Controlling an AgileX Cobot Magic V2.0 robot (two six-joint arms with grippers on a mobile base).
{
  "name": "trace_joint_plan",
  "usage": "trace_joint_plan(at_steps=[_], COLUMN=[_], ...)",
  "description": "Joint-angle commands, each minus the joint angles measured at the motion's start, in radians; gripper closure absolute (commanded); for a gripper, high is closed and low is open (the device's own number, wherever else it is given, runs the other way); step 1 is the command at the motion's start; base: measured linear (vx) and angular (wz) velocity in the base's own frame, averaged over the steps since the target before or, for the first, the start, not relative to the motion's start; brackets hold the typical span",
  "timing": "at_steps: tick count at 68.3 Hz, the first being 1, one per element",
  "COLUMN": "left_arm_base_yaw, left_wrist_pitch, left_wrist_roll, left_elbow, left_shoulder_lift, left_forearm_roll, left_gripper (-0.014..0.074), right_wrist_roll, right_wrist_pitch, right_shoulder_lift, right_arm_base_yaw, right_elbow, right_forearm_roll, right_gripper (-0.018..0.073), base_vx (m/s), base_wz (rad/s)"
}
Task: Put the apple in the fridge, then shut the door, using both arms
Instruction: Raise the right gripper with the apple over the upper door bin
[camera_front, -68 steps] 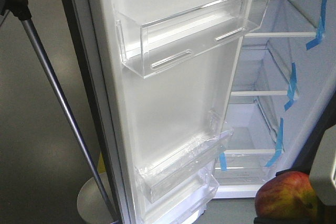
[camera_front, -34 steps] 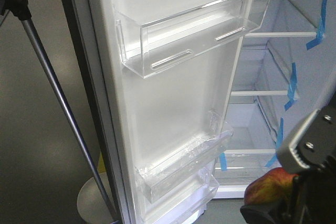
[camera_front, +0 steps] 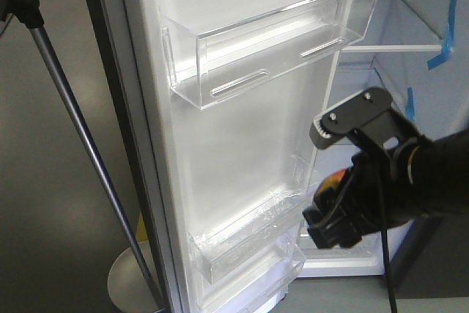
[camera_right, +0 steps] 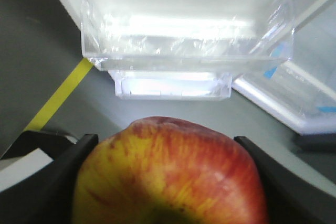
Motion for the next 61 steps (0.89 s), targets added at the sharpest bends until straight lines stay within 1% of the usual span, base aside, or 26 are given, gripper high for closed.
trace_joint_plan(at_steps=[1,14,24,32,48,61], left_arm_base_yaw=[-0.004,-0.004,-0.004,-0.004,-0.004,-0.004], left_wrist_pitch=[-0.071,-0.071,-0.071,-0.071,-0.071,-0.071], left_wrist_roll=[-0.008,-0.008,-0.008,-0.008,-0.008,-0.008], left_elbow=[-0.017,-0.017,-0.017,-0.017,-0.017,-0.017], left_shoulder_lift=[-0.014,-0.014,-0.014,-0.014,-0.014,-0.014], left_forearm_roll=[-0.008,-0.008,-0.008,-0.008,-0.008,-0.008], left_gripper=[0.0603,0.0603,0.0603,0.0603,0.0603,0.0603], right_wrist_roll=[0.004,0.004,0.004,0.01,0.084,0.121], right_wrist_pitch=[-0.02,0.048,0.045,0.025,0.025,0.03], right_shoulder_lift=[-0.02,-0.017,0.002,0.029,0.151,0.284], right_arm_base_yaw=[0.0,0.0,0.0,0.0,0.0,0.0], right_elbow=[-0.132,-0.381,-0.571,-0.685,-0.904,-1.057], right_forearm_roll=[-0.03,-0.084,-0.112,-0.127,-0.213,-0.242], right_gripper=[0.0307,0.0307,0.0307,0.0307,0.0307,0.0307], base_vx=[0.0,0.0,0.0,0.0,0.0,0.0], base_wz=[0.0,0.0,0.0,0.0,0.0,0.0])
